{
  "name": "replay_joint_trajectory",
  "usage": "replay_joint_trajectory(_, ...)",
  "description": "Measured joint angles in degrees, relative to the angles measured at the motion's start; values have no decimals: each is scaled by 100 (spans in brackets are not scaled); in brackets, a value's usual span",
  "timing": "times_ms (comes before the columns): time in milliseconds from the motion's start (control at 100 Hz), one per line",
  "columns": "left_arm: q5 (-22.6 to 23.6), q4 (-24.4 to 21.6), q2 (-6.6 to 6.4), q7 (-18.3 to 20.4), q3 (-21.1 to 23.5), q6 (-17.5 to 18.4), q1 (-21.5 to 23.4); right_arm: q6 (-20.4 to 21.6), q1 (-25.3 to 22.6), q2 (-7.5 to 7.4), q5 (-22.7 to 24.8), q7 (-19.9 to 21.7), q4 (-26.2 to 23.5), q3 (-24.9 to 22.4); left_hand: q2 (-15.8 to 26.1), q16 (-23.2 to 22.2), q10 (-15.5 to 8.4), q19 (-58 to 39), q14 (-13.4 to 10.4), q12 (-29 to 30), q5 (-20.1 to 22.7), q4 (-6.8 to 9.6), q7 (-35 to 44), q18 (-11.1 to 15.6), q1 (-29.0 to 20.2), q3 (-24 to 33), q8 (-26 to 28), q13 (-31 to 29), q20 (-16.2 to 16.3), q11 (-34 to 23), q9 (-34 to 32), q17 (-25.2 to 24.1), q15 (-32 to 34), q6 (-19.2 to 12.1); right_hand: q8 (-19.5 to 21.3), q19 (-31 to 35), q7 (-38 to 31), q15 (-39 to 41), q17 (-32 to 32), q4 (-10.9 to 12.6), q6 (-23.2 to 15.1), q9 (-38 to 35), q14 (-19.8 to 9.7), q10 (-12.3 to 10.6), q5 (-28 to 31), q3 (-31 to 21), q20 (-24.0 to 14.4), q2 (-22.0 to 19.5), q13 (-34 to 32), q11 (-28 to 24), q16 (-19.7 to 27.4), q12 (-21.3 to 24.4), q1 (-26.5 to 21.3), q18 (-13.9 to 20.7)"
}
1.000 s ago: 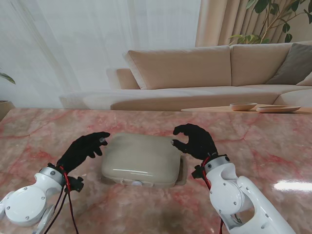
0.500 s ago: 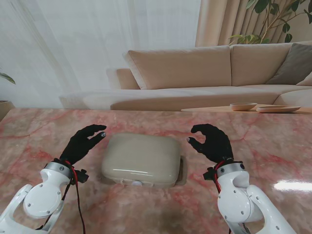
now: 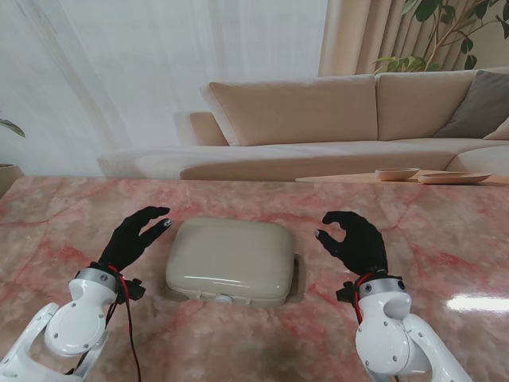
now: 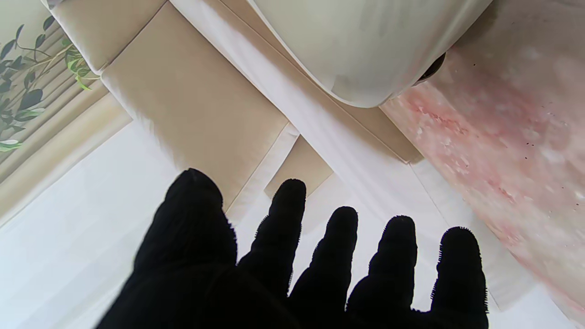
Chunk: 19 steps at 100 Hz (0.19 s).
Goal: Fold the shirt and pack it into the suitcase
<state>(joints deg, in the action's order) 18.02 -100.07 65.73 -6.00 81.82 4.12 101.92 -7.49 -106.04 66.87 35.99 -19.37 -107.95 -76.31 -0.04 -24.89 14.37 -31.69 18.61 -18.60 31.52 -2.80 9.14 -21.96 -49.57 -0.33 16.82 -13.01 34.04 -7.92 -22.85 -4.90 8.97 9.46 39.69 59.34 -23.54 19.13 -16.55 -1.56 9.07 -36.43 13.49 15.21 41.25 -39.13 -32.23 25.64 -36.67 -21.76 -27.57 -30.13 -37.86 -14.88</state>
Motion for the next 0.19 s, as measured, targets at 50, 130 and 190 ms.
replay_joint_trajectory(50,20,27,15,-32,-12,-7,-2,2,-11,2,-11,-12,27,0,0,27,0,21,-1,0,0,0,0,0,0,0,0,0,-2,0,0,0,0,-1,1,-1,1,-1,0,2,0,0,0,1,0,17,0,0,0,1,0,0,0,0)
replay_joint_trajectory(130,20,59,30,-61,-30,-30,-4,8,-14,7,-50,-40,81,8,0,35,0,24,-1,1,0,0,0,1,0,0,0,0,-2,0,0,0,0,0,2,-1,47,-7,2,10,0,0,0,2,0,19,0,-1,0,2,0,1,0,0)
replay_joint_trajectory(190,11,74,36,-67,-37,-41,-3,12,-14,12,-95,-54,122,19,0,38,0,24,-1,3,0,0,0,1,0,0,0,0,-2,0,0,0,0,-1,9,-1,55,-9,2,58,1,0,0,2,0,19,0,-2,0,2,0,1,0,0)
